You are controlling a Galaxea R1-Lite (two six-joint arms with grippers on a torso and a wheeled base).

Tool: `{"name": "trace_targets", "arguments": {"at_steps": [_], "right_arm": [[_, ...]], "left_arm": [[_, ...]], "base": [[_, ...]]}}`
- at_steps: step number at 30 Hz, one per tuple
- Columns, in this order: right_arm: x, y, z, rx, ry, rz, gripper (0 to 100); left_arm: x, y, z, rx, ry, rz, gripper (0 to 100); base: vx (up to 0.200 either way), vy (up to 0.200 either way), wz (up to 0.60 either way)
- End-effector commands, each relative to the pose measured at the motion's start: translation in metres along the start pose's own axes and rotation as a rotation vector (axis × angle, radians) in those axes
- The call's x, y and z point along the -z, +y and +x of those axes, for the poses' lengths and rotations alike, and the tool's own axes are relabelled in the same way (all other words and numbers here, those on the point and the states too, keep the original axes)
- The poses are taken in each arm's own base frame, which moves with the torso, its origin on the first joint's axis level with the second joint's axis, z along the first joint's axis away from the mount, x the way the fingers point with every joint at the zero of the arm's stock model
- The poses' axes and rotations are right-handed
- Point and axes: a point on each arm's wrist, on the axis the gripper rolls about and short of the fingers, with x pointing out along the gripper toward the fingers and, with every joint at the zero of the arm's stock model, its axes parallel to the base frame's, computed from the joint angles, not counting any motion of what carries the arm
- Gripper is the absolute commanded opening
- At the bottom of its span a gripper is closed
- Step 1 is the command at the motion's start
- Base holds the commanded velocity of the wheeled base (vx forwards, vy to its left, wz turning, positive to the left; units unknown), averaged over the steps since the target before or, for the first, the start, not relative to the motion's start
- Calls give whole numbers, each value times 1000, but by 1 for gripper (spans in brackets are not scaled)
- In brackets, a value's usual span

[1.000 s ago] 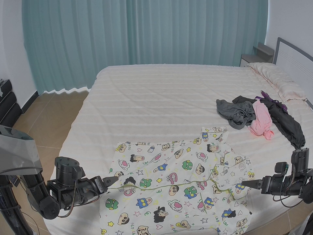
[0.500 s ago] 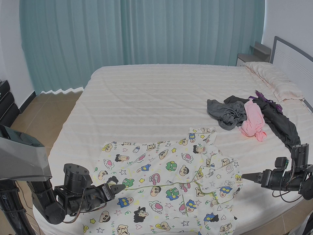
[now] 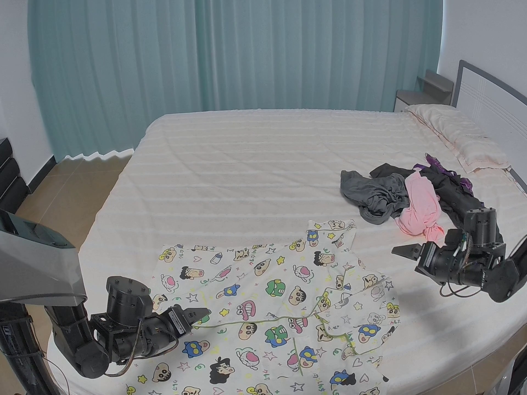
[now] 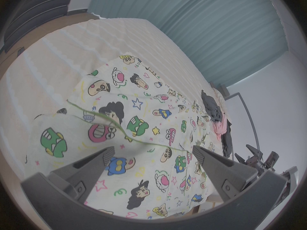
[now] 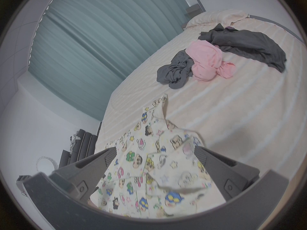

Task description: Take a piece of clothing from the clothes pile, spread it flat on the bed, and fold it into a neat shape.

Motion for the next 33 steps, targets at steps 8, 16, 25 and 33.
{"name": "trace_targets", "arguments": {"at_steps": [8, 16, 25, 33], "right_arm": [[-28, -10, 116, 83, 98, 80, 100], [-28, -10, 170, 102, 161, 67, 100], [-14, -12, 179, 94, 226, -163, 100], [-9, -6, 188, 52, 243, -288, 100]], "left_arm": [[2, 7, 4, -14, 12, -20, 100], [7, 17, 18, -15, 5, -24, 100], [11, 22, 15, 12, -12, -22, 100], [13, 25, 15, 17, -16, -21, 100]], "base": [[0, 0, 0], [0, 0, 0], [0, 0, 0], [0, 0, 0]]}}
